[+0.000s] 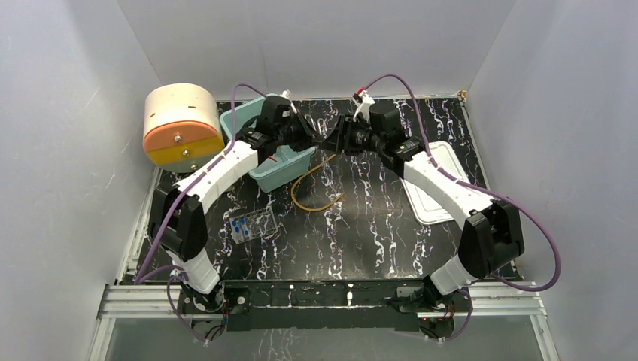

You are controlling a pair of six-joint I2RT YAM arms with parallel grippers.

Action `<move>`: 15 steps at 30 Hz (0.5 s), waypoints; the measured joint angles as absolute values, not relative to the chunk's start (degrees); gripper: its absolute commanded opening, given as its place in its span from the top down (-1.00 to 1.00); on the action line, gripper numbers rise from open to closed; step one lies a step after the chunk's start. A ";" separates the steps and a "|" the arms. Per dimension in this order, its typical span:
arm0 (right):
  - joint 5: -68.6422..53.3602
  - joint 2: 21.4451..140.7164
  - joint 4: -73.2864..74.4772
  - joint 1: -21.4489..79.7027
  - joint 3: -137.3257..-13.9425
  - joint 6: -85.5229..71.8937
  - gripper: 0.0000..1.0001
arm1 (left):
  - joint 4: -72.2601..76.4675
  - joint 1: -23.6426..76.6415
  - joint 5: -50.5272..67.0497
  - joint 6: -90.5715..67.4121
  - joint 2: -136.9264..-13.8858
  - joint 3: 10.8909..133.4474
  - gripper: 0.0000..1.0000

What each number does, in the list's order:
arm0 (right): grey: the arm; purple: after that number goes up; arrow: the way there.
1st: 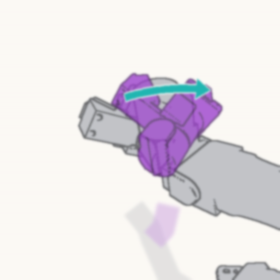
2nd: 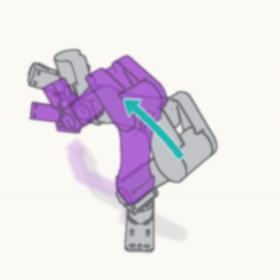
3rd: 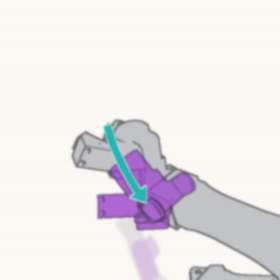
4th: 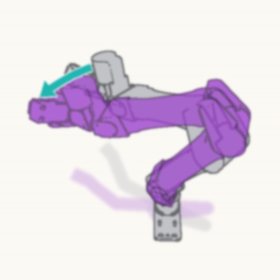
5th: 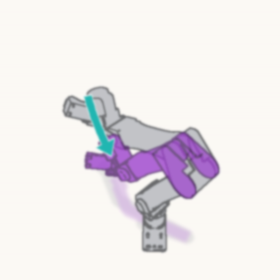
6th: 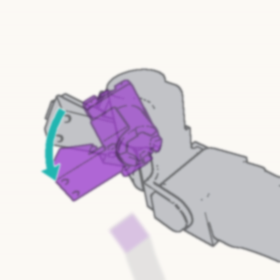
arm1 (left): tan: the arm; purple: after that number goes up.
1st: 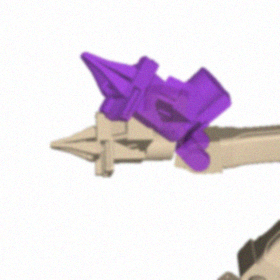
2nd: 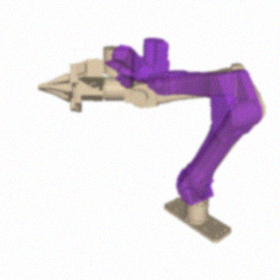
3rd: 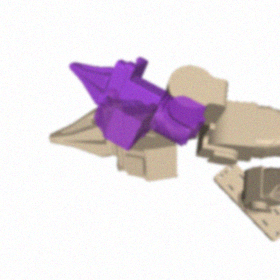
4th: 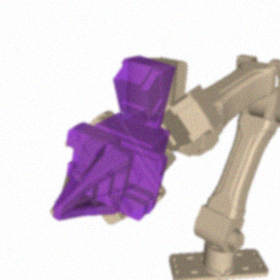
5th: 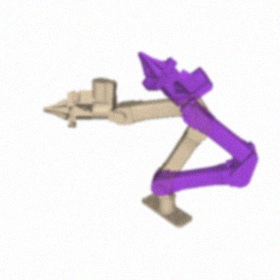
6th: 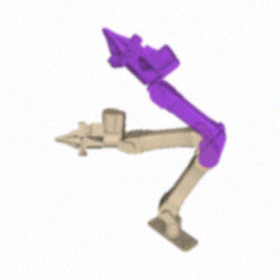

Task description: Organize the chemistry lab equipment

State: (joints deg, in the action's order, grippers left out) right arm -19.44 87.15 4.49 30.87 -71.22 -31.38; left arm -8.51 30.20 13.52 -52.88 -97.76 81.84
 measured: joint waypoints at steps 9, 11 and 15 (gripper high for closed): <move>-17.19 83.07 4.32 30.87 -71.26 -31.38 -0.24 | -11.35 21.08 11.99 -49.95 -96.18 85.01 1.00; -16.34 80.99 4.25 30.87 -70.70 -31.33 -0.24 | -12.14 18.83 11.09 -49.08 -96.18 86.39 1.00; -14.87 78.22 4.62 30.87 -69.49 -31.33 -0.24 | -13.56 15.77 9.08 -46.76 -96.23 89.73 1.00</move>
